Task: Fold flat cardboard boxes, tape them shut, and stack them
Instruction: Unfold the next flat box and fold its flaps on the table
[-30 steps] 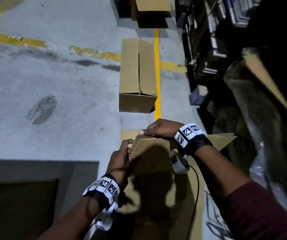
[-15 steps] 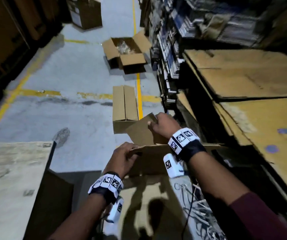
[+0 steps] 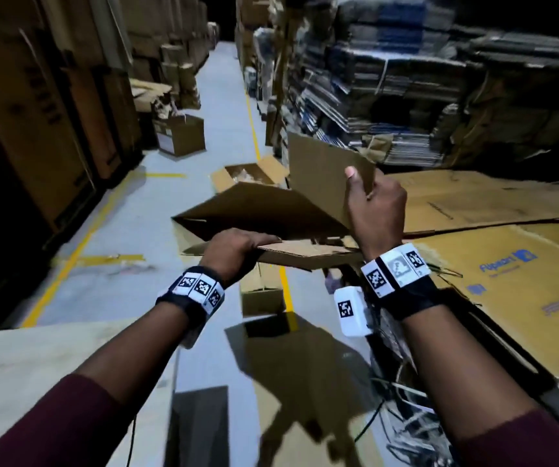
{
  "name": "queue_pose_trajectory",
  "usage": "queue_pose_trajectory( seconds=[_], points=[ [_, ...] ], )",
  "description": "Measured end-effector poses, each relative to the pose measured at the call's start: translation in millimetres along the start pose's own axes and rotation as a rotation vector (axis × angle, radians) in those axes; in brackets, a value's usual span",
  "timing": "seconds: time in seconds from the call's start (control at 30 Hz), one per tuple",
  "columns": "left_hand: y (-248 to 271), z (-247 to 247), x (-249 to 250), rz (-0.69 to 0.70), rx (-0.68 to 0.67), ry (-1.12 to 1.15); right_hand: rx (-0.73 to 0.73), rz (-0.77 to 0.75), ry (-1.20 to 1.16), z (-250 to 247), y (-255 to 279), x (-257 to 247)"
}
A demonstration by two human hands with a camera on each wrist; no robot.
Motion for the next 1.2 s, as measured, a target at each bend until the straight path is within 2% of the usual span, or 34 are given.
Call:
queue_pose_trajectory(
  seconds=[0.13, 0.3, 0.37, 0.47, 0.63, 0.8, 0.93, 1.07, 1.2],
  points=[
    [75, -122, -26, 0.094, 0.082, -0.180, 0.163, -0.097, -0.138, 30, 55, -101],
    [180, -279, -86, 0.089, 0.071, -0.386, 0.256, 0.109, -0.340, 101, 136, -202],
    [217, -334, -103, 0.082, 0.061, -0.487, 0.223, 0.184, -0.389, 129, 163, -238],
    [274, -412, -127, 0.074, 0.011, -0.649, 0.155, 0.180, -0.453, 182, 203, -299],
    [359, -486, -158, 0.000, 0.004, -0.789, -0.051, 0.410, -0.644, 292, 254, -346],
    [435, -492, -216, -0.077, -0.065, -0.736, -0.121, 0.568, -0.667, 386, 320, -352],
    [476, -464, -277, -0.130, -0.125, -0.624, -0.099, 0.690, -0.609, 441, 363, -330],
    [500, -419, -345, -0.131, -0.182, -0.574, -0.091, 0.663, -0.470, 486, 378, -304],
    [522, -366, -386, -0.163, -0.245, -0.426, -0.180, 0.528, -0.336, 513, 389, -295]
  ],
)
Point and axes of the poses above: each hand's wrist, its own y-axis away from the middle knuckle, its own z-axis out of the palm, x = y × z, the point moved 5 cm from there along -y, towards the middle knuckle
